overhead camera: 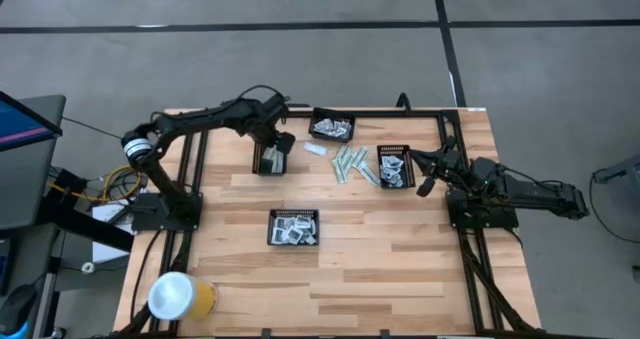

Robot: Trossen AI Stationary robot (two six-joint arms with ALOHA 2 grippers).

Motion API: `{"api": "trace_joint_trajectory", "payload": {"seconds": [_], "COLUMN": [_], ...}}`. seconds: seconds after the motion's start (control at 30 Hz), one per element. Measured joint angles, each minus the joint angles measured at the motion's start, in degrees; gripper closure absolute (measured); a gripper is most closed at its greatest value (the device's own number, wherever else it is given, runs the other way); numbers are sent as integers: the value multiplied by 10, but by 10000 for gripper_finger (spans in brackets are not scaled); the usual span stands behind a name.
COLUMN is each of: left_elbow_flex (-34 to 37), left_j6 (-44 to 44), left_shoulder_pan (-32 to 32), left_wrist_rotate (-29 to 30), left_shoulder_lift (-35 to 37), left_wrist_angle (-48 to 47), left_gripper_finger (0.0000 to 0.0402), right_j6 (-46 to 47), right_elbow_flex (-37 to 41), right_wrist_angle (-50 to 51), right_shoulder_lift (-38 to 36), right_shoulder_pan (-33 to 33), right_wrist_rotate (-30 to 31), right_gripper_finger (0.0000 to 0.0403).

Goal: Pick & Place First Aid Supplies
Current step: Put the green bandage into the left black bin

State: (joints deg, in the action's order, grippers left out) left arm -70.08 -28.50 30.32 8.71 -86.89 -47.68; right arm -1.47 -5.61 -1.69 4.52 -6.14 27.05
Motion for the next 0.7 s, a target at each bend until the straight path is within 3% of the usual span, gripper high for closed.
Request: {"api": "trace_joint_trajectory", "payload": {"seconds": [0.3, 0.7], "left_elbow_flex": [18, 18], "left_j6": [0, -1], "left_shoulder_pan": [-2, -4], "left_wrist_rotate": [0, -7], "left_shoulder_lift": [0, 0], "left_wrist_angle": [40, 49], "left_gripper_finger": [387, 289], "right_j6": [0, 0], "right_elbow_flex": [0, 0], "right_wrist_angle": [0, 0], "right_shoulder_lift": [0, 0], "right_shoulder_pan": [0, 0], "right_wrist_rotate": [0, 0], "right_gripper_finger": [395, 395]}}
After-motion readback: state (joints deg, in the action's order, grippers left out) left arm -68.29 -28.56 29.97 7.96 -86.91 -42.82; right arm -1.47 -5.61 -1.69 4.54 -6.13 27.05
